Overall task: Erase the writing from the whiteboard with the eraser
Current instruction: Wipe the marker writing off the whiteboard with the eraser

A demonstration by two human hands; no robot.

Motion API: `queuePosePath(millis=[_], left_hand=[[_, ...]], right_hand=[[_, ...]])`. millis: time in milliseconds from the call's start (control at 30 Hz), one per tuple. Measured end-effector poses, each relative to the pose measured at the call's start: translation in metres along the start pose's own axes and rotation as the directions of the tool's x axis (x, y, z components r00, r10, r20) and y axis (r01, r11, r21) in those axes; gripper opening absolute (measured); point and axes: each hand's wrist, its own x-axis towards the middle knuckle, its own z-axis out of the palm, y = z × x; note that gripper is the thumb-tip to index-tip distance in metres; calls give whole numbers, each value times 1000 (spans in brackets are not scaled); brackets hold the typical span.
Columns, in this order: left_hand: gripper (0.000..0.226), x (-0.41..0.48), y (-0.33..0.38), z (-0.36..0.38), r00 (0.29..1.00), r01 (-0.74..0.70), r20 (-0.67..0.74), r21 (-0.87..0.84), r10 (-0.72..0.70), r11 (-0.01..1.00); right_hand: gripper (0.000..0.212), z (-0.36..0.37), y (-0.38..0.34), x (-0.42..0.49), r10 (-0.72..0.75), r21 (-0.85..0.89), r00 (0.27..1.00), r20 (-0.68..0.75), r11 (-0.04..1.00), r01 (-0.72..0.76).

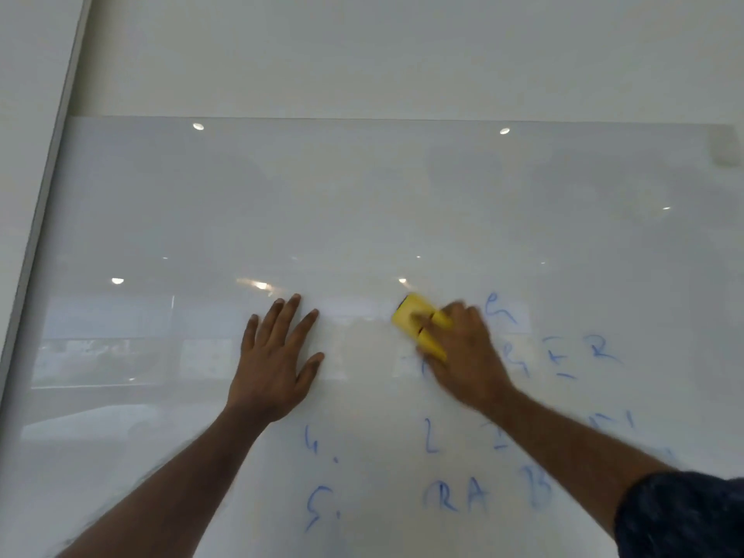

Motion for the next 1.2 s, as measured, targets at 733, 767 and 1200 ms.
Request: queuePosePath(millis=[733,767,1200], left_hand=[[80,16,20,-10,999,32,2,52,-32,998],[81,16,22,-11,999,33,6,51,-34,998],[86,19,29,-19,998,49,32,77,-52,996]], right_hand=[[54,-27,51,14,164,-79,986,-23,983,-165],[55,-15,35,-2,57,-55,998,14,997,-56],[52,-22,34,-18,9,-39,997,70,999,-6]])
